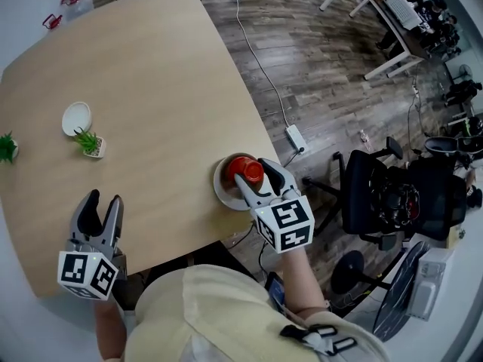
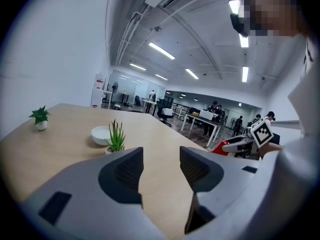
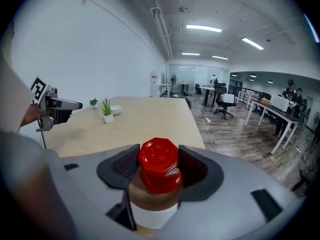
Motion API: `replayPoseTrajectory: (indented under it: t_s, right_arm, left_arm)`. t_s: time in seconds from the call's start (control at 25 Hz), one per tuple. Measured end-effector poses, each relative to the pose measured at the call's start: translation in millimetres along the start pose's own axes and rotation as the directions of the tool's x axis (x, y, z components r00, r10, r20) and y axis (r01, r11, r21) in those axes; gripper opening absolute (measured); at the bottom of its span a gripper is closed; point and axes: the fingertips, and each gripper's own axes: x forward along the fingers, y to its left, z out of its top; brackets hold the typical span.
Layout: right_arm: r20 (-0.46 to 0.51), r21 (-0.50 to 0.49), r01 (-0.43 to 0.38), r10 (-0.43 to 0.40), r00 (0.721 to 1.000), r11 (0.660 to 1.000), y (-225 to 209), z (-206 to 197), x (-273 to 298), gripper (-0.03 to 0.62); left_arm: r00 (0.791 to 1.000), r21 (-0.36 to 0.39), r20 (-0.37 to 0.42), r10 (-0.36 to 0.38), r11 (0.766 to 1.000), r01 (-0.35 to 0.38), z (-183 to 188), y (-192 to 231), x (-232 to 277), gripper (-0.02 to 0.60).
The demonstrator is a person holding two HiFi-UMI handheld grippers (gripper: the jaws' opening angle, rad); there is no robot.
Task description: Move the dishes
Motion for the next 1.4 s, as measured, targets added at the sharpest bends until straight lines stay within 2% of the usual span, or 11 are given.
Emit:
replayPoseTrajectory:
  t_s: [0.12, 0.24, 0.36, 0.48, 0.56, 0.76, 1.0, 1.08, 1.24, 1.4]
  right_arm:
    - [0.046, 0.041, 0.024, -0.026, 0.999, 0.999, -4.1, 13.7, -9.3, 0.249]
    - [0.100, 0.113, 0.003, -0.014, 0.995, 0.994, -0.8, 28.0, -17.6, 0.249]
    - [0.165, 0.192, -0.052, 0.020, 0.986, 0.980, 7.6, 45.0, -21.0, 0.249]
    - [0.238, 0.276, -0.135, 0.069, 0.969, 0.952, 18.3, 61.7, -22.9, 0.249]
    - [0.291, 0.342, -0.210, 0.109, 0.950, 0.916, 27.9, 71.2, -23.7, 0.249]
    - [0.399, 0.471, -0.405, 0.220, 0.890, 0.784, 57.4, 90.7, -19.6, 0.249]
    - [0.459, 0.524, -0.546, 0.323, 0.828, 0.654, 86.9, 103.6, -12.5, 0.249]
    - [0.477, 0.534, -0.584, 0.352, 0.805, 0.612, 94.8, 108.1, -12.0, 0.249]
    - [0.490, 0.533, -0.639, 0.414, 0.767, 0.554, 114.6, 114.4, -10.4, 0.249]
    - [0.485, 0.533, -0.678, 0.473, 0.735, 0.506, 138.7, 116.6, -7.9, 0.249]
  left_arm:
    - [0.999, 0.026, 0.030, -0.035, 0.999, 0.034, 10.4, 2.3, -4.5, 0.216]
    - [0.996, 0.025, 0.067, -0.056, 0.998, 0.055, 18.1, 6.3, -10.8, 0.216]
    - [0.992, 0.032, 0.096, -0.079, 0.997, 0.076, 28.3, 7.4, -16.1, 0.215]
    - [0.990, 0.079, 0.104, -0.094, 0.993, 0.086, 31.1, 8.2, -20.5, 0.215]
    - [0.989, 0.104, 0.111, -0.101, 0.991, 0.090, 34.0, 8.7, -27.0, 0.215]
    - [0.989, 0.175, 0.102, -0.109, 0.980, 0.090, 38.3, 11.4, -37.5, 0.215]
    - [0.982, 0.214, 0.086, -0.166, 0.966, 0.144, 41.0, -0.9, -42.5, 0.215]
    - [0.982, 0.251, 0.083, -0.168, 0.957, 0.143, 42.2, -4.1, -43.3, 0.215]
    - [0.982, 0.335, 0.063, -0.176, 0.931, 0.145, 38.6, -8.7, -43.2, 0.215]
    - [0.976, 0.363, 0.032, -0.215, 0.912, 0.189, 29.6, -14.3, -39.2, 0.215]
